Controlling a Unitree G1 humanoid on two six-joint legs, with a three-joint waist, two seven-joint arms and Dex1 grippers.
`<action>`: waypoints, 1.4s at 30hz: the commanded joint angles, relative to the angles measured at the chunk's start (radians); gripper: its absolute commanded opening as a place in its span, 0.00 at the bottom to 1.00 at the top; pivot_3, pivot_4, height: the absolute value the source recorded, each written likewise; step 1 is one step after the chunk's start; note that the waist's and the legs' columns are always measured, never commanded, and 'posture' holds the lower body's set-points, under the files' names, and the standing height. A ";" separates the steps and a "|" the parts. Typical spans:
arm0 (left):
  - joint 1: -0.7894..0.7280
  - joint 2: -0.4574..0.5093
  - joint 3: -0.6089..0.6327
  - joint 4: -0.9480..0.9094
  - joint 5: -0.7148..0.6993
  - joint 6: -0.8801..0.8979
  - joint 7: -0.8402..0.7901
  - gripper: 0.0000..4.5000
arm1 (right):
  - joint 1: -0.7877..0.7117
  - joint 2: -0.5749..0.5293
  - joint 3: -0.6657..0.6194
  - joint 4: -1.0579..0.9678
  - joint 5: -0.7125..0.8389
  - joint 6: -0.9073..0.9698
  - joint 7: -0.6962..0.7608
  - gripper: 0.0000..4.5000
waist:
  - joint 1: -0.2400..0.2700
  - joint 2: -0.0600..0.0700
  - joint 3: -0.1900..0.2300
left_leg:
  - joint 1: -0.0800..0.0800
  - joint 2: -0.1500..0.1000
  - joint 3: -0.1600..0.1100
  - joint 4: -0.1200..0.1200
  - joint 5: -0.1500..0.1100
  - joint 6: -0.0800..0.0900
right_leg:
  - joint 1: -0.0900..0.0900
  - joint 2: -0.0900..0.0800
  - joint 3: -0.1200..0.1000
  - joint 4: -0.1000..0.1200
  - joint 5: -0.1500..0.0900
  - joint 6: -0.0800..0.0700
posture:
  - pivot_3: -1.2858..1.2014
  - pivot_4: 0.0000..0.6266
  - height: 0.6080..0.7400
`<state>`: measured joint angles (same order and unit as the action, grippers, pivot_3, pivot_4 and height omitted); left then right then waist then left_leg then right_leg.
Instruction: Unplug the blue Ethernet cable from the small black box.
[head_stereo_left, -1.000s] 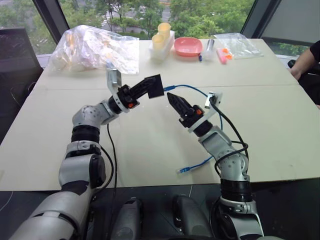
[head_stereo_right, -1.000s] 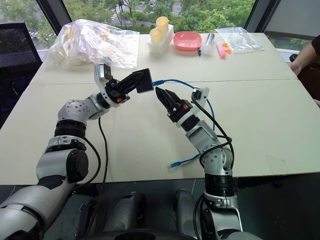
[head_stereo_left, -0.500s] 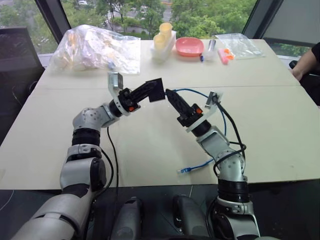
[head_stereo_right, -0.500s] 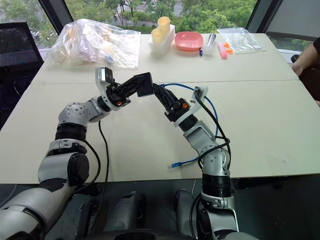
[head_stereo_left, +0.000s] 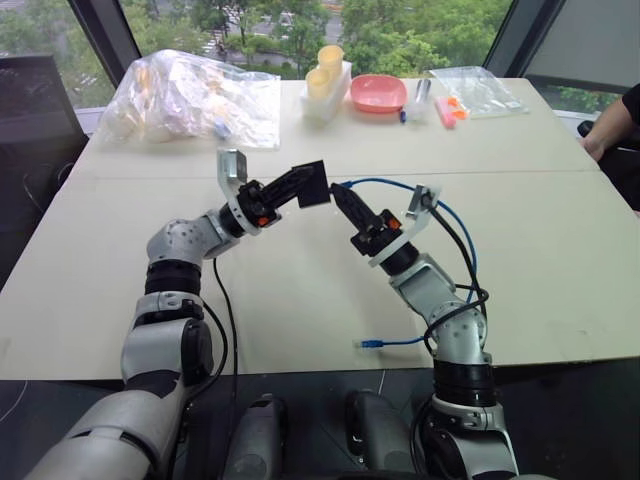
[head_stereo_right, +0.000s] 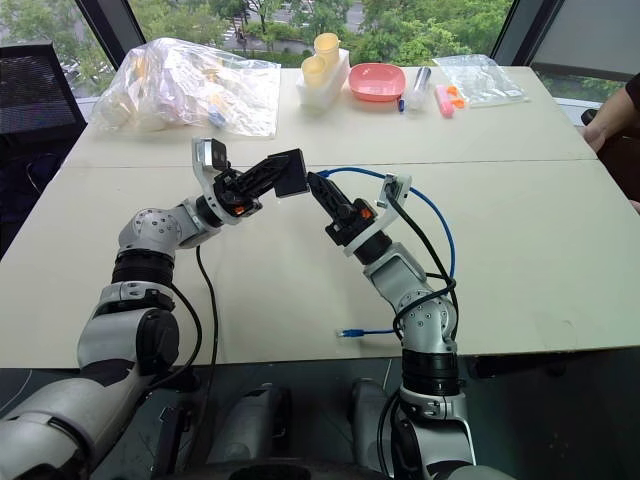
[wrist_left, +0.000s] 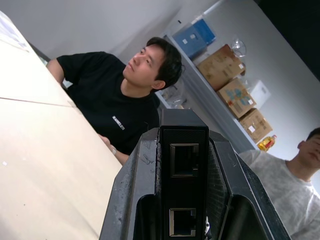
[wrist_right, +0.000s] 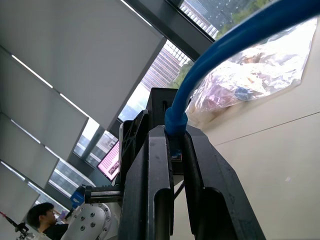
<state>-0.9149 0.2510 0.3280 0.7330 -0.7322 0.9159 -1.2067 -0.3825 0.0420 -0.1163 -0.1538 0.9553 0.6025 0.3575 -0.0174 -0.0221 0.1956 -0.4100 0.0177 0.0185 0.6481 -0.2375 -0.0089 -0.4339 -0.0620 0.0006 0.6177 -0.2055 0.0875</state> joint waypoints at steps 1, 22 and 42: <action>-0.021 0.001 0.010 -0.015 -0.016 -0.015 0.012 0.12 | 0.002 0.004 0.019 -0.029 -0.010 -0.005 0.003 0.01 | 0.000 0.000 0.000 | 0.000 0.000 0.000 0.000 0.000 0.000 | 0.000 0.000 0.000 0.000 0.000 0.000 | 0.52 0.24 1.00; -0.023 0.043 -0.064 -0.005 0.114 -0.229 0.067 0.12 | -0.083 -0.076 -0.214 0.139 -0.063 -0.149 -0.185 0.01 | 0.002 0.000 0.000 | 0.000 0.000 0.000 -0.001 0.000 0.000 | 0.000 0.000 0.000 -0.002 0.000 0.000 | 0.52 0.24 1.00; -0.040 -0.259 -0.356 0.250 0.644 -1.238 0.531 0.12 | -0.004 -0.595 0.085 0.023 -0.556 0.252 -0.222 0.99 | 0.007 0.001 -0.001 | -0.010 -0.001 0.005 0.002 -0.001 0.002 | -0.009 0.000 0.006 -0.003 0.002 0.004 | 0.52 0.24 1.00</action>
<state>-0.9184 -0.0012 -0.0336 0.9829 -0.0958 -0.2803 -0.6954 -0.3895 -0.5335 -0.0385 -0.0622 0.4078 0.8136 0.1152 -0.0103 -0.0211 0.1950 -0.4211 0.0162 0.0235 0.6512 -0.2386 -0.0065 -0.4431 -0.0621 0.0067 0.6140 -0.2033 0.0911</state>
